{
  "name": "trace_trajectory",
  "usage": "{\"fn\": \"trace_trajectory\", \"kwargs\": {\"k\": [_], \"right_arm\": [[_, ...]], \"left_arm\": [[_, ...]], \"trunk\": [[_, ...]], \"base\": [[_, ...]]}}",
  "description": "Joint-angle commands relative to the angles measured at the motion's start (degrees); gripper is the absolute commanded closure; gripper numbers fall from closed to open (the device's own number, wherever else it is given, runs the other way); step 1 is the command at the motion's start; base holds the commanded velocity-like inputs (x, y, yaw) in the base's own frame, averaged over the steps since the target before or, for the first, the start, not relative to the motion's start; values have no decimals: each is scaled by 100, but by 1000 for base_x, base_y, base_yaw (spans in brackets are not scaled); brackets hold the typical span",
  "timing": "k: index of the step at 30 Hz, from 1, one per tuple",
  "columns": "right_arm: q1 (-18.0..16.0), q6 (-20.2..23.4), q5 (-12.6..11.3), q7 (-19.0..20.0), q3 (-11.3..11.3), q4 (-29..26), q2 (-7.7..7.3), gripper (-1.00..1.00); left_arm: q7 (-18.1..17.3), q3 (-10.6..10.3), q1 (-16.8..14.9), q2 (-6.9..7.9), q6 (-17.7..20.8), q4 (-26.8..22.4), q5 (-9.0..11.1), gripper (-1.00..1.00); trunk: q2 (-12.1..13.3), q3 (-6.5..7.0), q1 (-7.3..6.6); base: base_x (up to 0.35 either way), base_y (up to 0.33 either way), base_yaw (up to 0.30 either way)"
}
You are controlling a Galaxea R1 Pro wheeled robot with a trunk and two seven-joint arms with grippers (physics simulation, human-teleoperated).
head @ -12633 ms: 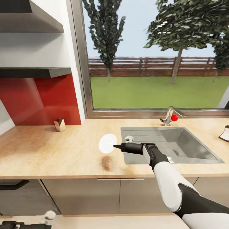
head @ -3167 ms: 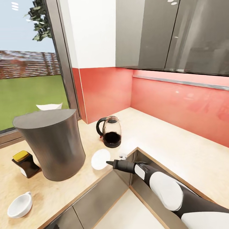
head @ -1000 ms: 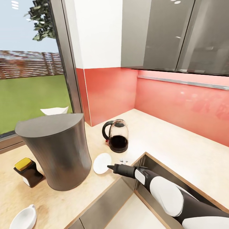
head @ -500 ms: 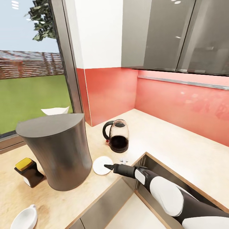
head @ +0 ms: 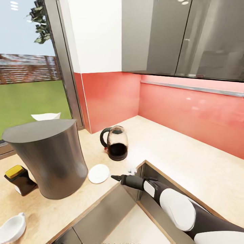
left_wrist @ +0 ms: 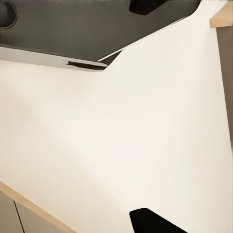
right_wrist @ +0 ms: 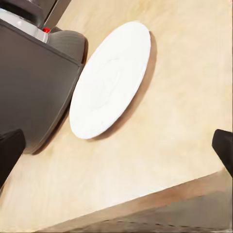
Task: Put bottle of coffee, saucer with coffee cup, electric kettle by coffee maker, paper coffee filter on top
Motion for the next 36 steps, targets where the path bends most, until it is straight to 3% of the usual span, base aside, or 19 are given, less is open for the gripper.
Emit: {"fn": "trace_trajectory", "kwargs": {"k": [1, 23, 26, 30, 34, 36], "right_arm": [[2, 66, 66, 8, 25, -13, 2, -100], [63, -141, 72, -47, 24, -22, 2, -100], [184, -181, 74, -410, 24, -22, 2, -100], [351, -268, 104, -1469, 29, -15, 2, -100], [541, -265, 166, -1928, 42, -10, 2, -100], [765, -264, 342, -2285, 65, -12, 2, -100]], "left_arm": [[17, -10, 0, 1, 36, -15, 18, -100], [17, -3, 0, 12, 27, -46, 27, -100], [17, -3, 0, 14, 27, -49, 27, -100], [11, -3, 0, 15, 20, -55, 27, -100], [7, -8, 0, 13, 15, -63, 32, -100], [3, -13, 0, 9, 12, -75, 29, -100]], "trunk": [[-10, -12, 1], [-10, -12, 1], [-10, -12, 1], [-10, -12, 1], [-10, -12, 1], [-10, -12, 1]], "base": [[-153, -262, 0], [-217, -225, 0], [-143, -249, 0], [-73, -98, 0], [-13, -16, 0], [-4, -5, 0]]}}
